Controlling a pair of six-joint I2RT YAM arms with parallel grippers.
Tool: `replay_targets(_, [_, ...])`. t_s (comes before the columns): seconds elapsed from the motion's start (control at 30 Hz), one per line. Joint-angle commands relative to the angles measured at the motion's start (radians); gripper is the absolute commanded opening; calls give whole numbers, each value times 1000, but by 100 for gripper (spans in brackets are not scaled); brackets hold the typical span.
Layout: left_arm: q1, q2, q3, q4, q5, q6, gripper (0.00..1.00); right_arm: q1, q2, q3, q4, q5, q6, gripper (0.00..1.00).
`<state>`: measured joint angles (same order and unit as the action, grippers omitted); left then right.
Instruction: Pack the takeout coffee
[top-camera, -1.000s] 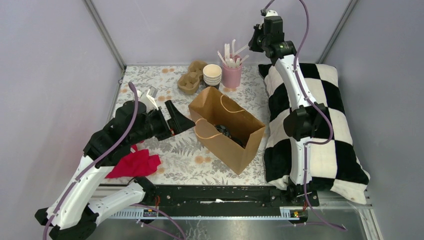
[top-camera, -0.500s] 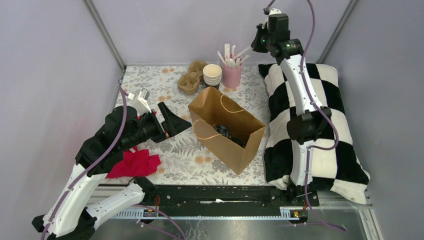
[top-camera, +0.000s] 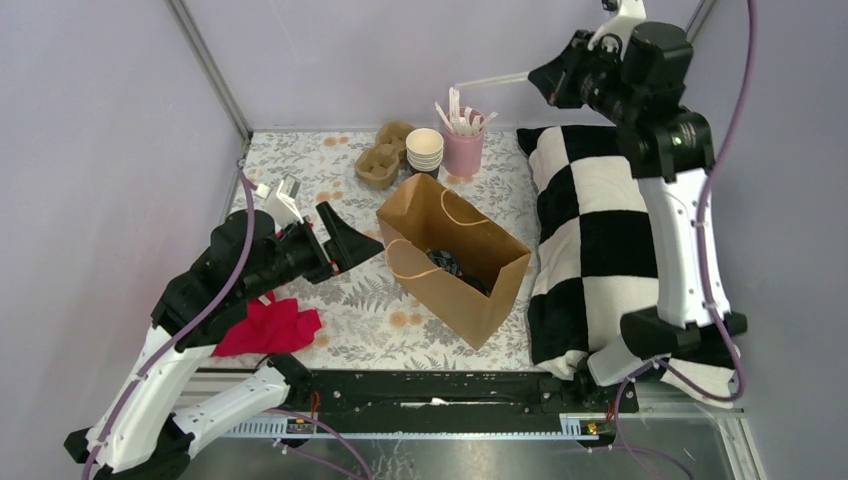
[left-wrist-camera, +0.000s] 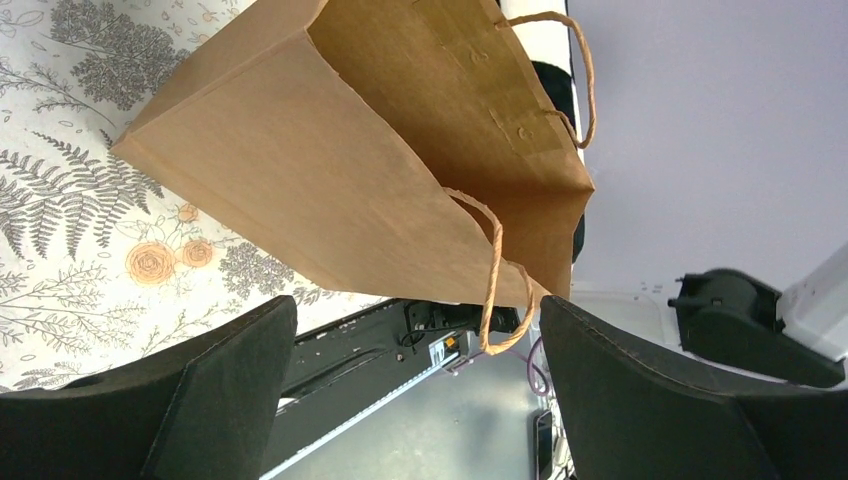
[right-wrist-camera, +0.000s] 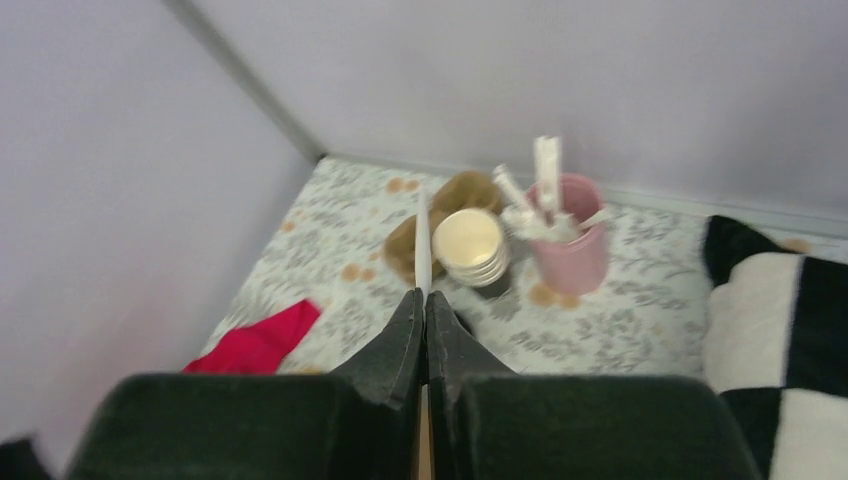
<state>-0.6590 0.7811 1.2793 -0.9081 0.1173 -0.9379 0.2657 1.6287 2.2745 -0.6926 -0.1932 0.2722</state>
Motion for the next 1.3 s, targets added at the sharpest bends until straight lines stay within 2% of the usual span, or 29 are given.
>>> replay_targets(0.0, [-2,-8,44,58,3,13,95,-1,-165,-139,42,-269,36,0])
replay_targets(0.23, [-2,-52,17,42,4,6,95,8,-410,-434,179,-599,115,0])
replay_targets(0.37, [-2,-66,-1,39,19,3,95,54,-440,-476,99,-669,111,0])
replay_targets(0.5, [-2,-74,-13,37,22,-7,95,130,-393,-360,-155,-553,-10,0])
replay_targets(0.6, [-2,-84,-23,38,23,-15,95,184,-366,-275,-299,-392,-82,0])
replay_targets(0.67, [-2,-90,-28,38,22,-17,95,198,-368,-264,-318,-325,-90,0])
replay_targets(0.83, [-2,-92,-22,38,21,-23,95,260,-338,-260,-330,-282,-72,0])
replay_targets(1.0, [-2,-86,-20,38,24,-25,95,433,-271,-212,-379,-42,-90,0])
replay_targets(1.1, [-1,-80,-20,38,25,-28,95,497,-220,-168,-407,94,-97,0])
replay_targets(1.27, [-2,-88,-23,38,16,-32,95,537,-160,-151,-407,153,-108,1])
